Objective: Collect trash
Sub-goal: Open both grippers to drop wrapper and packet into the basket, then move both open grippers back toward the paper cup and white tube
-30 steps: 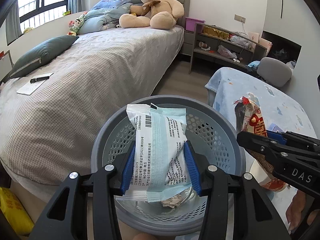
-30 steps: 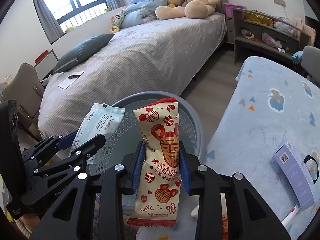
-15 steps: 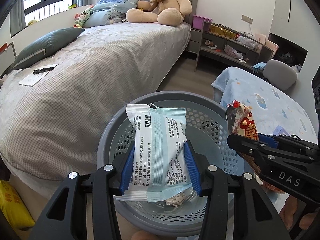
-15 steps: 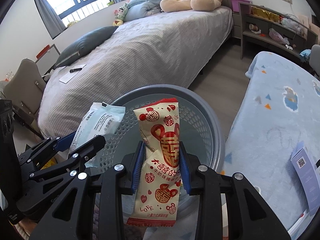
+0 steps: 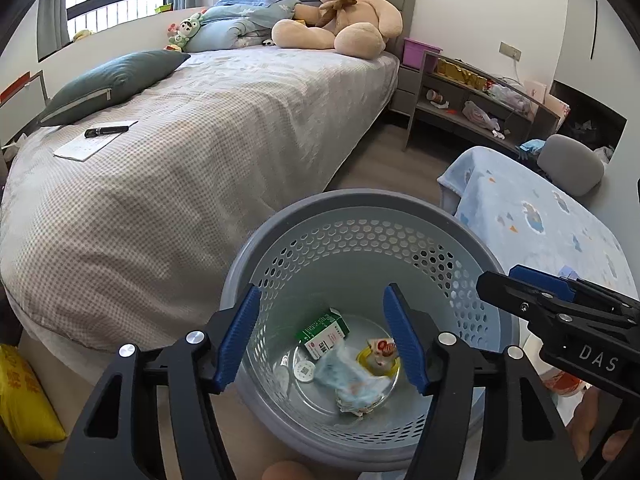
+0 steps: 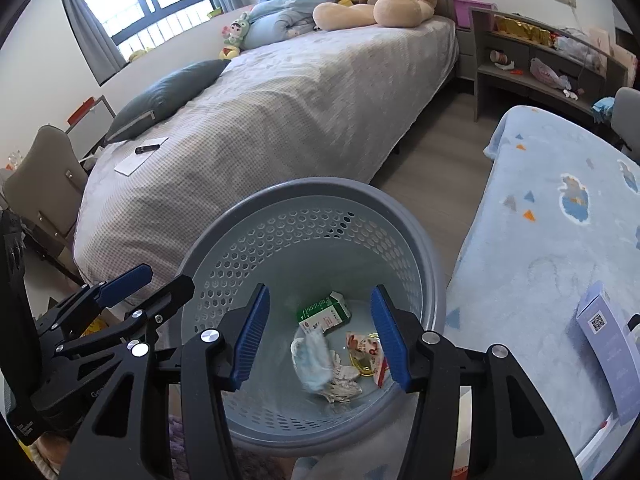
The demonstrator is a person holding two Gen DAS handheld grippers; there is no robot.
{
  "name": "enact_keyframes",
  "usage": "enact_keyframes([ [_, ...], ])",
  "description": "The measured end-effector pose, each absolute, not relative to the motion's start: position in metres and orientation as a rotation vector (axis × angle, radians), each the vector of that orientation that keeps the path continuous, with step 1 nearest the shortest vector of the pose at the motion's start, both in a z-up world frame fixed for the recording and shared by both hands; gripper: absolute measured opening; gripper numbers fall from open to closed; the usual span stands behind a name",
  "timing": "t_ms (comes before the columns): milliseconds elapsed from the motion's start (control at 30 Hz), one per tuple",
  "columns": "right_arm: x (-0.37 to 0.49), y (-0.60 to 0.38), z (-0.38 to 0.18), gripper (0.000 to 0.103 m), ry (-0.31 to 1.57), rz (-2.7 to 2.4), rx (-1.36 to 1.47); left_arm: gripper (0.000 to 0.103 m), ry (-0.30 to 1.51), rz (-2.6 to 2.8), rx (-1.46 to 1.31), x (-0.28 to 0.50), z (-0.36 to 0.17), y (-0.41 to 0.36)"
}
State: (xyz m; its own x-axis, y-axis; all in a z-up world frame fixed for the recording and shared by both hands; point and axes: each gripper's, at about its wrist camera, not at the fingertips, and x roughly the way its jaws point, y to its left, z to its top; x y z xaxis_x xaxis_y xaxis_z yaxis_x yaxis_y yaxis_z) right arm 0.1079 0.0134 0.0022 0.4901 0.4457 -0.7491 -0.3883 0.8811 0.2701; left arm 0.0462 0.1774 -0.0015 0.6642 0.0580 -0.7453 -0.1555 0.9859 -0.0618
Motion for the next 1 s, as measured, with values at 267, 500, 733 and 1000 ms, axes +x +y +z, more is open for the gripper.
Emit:
enact_keyframes([
  [267,0.103,0.012,0.006,0.054,0.919,0.492,0.066,0.066,0.826,0.132,-0.117,0.044,0.000,0.178],
  [500,0.097,0.011,0.009,0.055,0.904,0.475,0.048,0.070,0.812,0.133,-0.118,0.041,0.002,0.177],
  [733,0.091,0.008,0.011,0.058,0.894,0.456,0.047,0.073,0.796,0.127,-0.119,0.036,0.005,0.177],
  [1000,0.081,-0.001,0.012,0.062,0.884,0.429,0.048,0.075,0.783,0.112,-0.118,0.031,0.008,0.172],
])
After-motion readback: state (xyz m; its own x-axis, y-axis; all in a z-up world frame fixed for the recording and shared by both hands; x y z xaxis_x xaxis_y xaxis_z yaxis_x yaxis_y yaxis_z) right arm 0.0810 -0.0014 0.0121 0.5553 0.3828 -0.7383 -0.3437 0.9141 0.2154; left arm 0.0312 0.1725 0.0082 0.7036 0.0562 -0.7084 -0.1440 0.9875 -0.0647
